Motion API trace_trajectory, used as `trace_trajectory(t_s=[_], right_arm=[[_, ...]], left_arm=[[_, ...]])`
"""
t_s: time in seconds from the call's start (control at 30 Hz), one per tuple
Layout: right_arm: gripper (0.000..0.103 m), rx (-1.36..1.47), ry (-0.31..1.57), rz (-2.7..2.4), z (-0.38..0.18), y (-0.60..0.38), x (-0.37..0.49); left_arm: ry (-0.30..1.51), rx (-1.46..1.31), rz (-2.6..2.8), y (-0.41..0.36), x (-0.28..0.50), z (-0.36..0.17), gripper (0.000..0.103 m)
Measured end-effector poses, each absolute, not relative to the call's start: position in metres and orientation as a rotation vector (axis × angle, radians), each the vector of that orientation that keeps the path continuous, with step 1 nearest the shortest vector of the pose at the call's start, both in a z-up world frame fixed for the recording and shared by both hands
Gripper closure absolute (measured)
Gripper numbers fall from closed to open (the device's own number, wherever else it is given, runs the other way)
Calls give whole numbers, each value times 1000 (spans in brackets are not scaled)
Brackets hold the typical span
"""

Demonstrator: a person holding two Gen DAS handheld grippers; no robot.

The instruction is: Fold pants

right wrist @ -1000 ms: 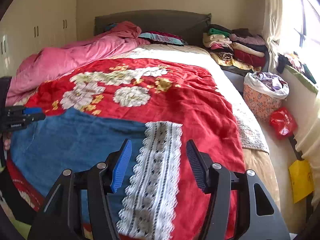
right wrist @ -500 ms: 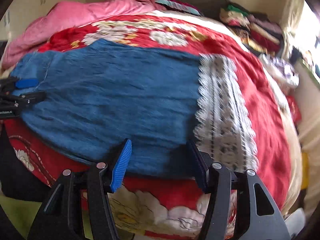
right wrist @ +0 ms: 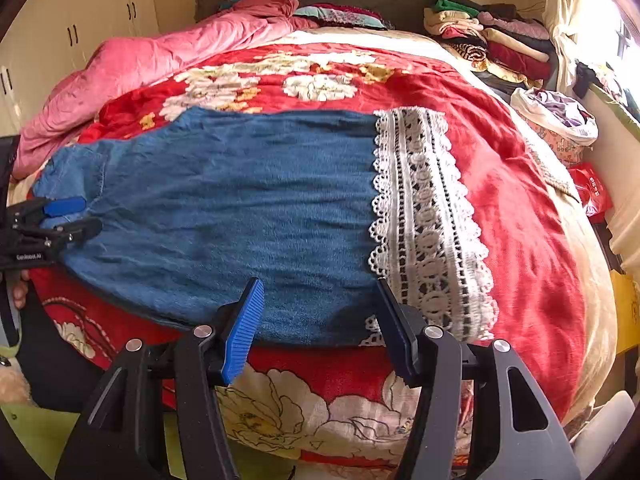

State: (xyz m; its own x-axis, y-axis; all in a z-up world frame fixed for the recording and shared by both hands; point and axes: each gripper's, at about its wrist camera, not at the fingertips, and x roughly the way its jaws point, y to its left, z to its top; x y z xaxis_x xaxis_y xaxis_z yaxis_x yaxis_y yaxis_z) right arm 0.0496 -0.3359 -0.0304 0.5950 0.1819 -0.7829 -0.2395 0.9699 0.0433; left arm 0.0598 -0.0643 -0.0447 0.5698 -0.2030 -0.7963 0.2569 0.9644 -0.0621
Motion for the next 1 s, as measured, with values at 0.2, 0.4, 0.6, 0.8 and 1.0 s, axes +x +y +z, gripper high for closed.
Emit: trace_trajectory(t_s=[0.2, 0.4, 0.6, 0.8, 1.0], right_arm=[[48, -35, 868, 230, -12, -347, 42], [23, 6, 831, 203, 0, -358, 32], [23, 61, 801, 188, 8, -375, 26], [23, 105, 796, 172, 5, -390, 24], [23, 145, 807, 167, -7, -398, 25]], left_arm=[[878, 51, -278, -64, 46, -23, 26], [841, 63, -294, -71, 37, -4, 23], [834, 90, -331, -89, 38, 6, 22], [834, 131, -378, -116, 48, 12, 18], [842, 174, -425, -146, 66, 15, 17]])
